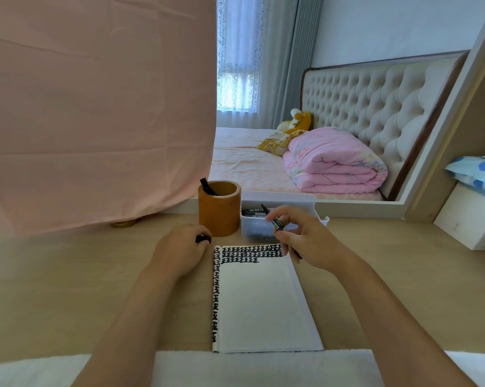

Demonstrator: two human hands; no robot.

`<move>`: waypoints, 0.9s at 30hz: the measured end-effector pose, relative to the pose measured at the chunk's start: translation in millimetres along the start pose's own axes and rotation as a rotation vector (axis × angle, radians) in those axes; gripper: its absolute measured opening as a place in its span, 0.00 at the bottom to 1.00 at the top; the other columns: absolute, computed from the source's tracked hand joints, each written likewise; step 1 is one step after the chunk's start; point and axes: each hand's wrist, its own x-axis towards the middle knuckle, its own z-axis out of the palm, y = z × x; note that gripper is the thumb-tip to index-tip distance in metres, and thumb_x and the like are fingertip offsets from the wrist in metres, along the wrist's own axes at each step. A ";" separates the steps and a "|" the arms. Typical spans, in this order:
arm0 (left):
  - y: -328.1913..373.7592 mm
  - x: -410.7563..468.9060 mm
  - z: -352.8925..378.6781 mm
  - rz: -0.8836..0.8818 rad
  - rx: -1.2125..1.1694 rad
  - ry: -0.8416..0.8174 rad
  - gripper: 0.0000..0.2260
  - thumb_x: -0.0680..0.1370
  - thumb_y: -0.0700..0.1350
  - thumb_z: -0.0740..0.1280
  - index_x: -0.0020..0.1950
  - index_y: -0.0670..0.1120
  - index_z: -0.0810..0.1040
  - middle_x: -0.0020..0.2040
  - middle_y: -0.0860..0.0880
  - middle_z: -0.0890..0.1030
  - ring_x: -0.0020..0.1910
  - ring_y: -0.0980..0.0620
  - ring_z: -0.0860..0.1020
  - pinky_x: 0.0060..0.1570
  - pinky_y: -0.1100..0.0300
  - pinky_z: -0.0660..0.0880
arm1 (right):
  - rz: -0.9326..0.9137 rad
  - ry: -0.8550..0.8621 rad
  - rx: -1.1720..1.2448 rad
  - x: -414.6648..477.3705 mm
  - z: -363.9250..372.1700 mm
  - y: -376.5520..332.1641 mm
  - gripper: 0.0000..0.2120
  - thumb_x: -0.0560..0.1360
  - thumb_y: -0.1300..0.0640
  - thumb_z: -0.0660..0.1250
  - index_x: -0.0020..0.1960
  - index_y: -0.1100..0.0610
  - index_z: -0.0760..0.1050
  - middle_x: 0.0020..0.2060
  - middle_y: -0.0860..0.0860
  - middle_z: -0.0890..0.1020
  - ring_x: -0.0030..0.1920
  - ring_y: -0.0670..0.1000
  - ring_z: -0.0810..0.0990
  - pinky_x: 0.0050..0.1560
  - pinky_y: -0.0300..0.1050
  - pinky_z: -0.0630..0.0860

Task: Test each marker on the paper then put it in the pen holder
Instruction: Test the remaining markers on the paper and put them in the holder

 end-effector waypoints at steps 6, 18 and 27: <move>-3.1 0.5 6.9 -0.024 0.049 -0.026 0.12 0.79 0.52 0.65 0.61 0.54 0.80 0.56 0.51 0.77 0.57 0.52 0.73 0.54 0.56 0.73 | 0.087 -0.077 0.304 2.3 3.6 6.7 0.24 0.78 0.75 0.54 0.61 0.56 0.81 0.42 0.54 0.82 0.43 0.56 0.82 0.35 0.52 0.81; 42.7 -9.9 30.3 0.293 -0.145 -0.091 0.22 0.76 0.62 0.65 0.68 0.57 0.74 0.61 0.59 0.73 0.61 0.59 0.66 0.62 0.56 0.68 | 0.175 -0.034 0.392 5.4 21.7 32.5 0.06 0.84 0.59 0.55 0.52 0.58 0.70 0.31 0.58 0.76 0.26 0.56 0.72 0.27 0.44 0.68; 40.7 -8.7 40.4 0.255 -0.118 -0.141 0.30 0.70 0.64 0.70 0.70 0.59 0.70 0.62 0.58 0.70 0.64 0.57 0.62 0.65 0.56 0.65 | 0.200 0.075 0.275 9.1 31.4 42.2 0.12 0.83 0.57 0.59 0.47 0.61 0.76 0.36 0.57 0.83 0.30 0.56 0.79 0.22 0.39 0.68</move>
